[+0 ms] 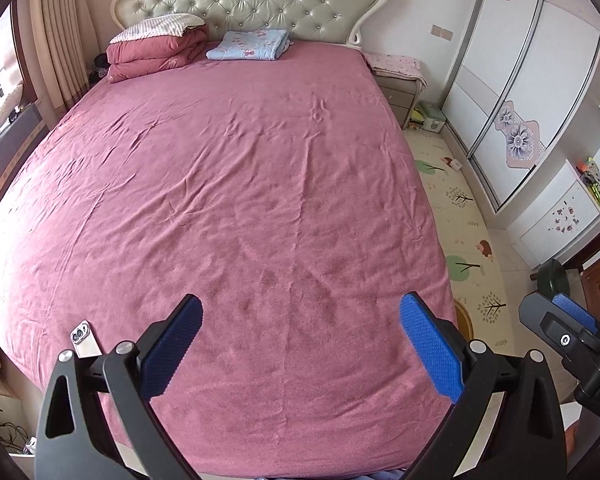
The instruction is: Collect trash
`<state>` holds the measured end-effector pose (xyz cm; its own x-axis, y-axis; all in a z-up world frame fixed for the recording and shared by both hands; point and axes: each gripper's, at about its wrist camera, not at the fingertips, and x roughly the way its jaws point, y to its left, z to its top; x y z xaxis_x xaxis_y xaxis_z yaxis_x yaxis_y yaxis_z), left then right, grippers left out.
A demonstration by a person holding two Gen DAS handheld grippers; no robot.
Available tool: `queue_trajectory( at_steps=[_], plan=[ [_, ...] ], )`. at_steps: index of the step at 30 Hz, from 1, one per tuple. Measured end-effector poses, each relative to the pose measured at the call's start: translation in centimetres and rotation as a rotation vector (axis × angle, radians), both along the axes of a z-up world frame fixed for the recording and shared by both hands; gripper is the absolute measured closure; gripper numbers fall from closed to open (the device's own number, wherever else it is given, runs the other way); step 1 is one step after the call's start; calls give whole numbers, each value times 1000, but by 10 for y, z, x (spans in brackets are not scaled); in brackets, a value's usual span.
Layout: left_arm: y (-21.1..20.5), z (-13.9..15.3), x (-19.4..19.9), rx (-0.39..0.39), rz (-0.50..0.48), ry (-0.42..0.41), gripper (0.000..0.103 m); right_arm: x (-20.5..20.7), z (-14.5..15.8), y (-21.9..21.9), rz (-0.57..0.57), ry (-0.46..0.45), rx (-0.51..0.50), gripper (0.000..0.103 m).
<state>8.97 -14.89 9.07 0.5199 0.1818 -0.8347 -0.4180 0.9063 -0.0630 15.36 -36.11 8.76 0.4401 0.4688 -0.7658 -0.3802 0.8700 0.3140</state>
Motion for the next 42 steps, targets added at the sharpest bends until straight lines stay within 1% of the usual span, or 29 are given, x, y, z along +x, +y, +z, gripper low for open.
queue_trajectory(
  at_steps=[4, 9, 15, 22, 27, 33, 42],
  plan=[
    [1, -1, 1, -17, -2, 0, 4, 0, 1, 0, -2, 1, -3, 9],
    [1, 2, 0, -17, 7, -22, 4, 2, 0, 1, 7, 6, -5, 9],
    [2, 4, 0, -13, 5, -30, 4, 3, 1, 2, 13, -1, -7, 9],
    [-3, 3, 4, 5, -15, -27, 4, 5, -2, 3, 12, 11, -3, 9],
    [-2, 1, 6, 3, -8, -15, 4, 7, -3, 1, -1, 15, 0, 9],
    [-2, -3, 9, 21, 0, 9, 4, 9, -6, -1, -10, 31, 3, 9],
    [-2, -5, 14, 8, -13, 9, 4, 11, -5, -4, -21, 25, 0, 9]
  ],
)
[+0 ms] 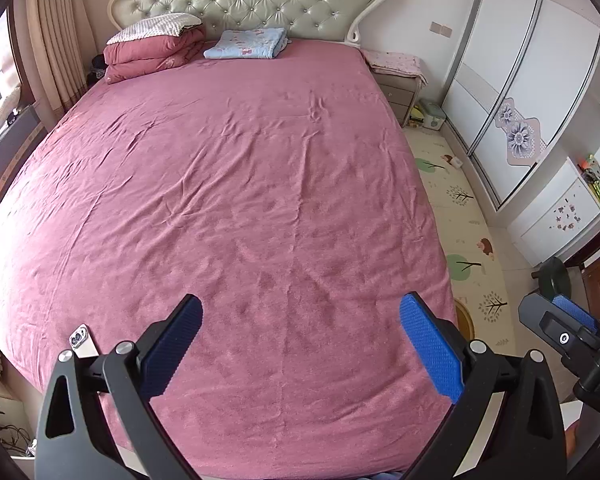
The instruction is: Collect trash
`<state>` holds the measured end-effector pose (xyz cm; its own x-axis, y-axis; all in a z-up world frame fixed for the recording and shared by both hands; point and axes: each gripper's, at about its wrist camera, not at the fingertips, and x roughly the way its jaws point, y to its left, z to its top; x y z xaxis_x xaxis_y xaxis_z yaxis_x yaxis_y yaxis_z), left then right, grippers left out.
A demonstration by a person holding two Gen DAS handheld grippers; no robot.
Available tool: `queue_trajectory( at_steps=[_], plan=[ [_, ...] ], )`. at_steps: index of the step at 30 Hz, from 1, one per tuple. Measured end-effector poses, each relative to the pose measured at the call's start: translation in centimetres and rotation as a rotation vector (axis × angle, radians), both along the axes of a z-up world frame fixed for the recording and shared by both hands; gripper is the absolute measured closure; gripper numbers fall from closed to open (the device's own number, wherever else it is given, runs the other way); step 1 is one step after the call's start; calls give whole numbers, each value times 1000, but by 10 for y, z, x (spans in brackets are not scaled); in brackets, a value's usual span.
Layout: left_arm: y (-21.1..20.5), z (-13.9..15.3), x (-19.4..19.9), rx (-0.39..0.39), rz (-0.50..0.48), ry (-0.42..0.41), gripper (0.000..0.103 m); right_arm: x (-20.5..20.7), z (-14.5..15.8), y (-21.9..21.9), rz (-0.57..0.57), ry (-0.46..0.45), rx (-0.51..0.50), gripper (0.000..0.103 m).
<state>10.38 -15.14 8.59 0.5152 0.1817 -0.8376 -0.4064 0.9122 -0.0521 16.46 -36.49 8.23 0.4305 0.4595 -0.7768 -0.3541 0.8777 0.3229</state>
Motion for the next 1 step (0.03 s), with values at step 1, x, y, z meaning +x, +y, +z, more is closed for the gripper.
queue_trajectory(
  at_steps=[1],
  plan=[
    [0, -1, 1, -1, -2, 1, 4, 0, -1, 0, -2, 3, 0, 9]
  ],
)
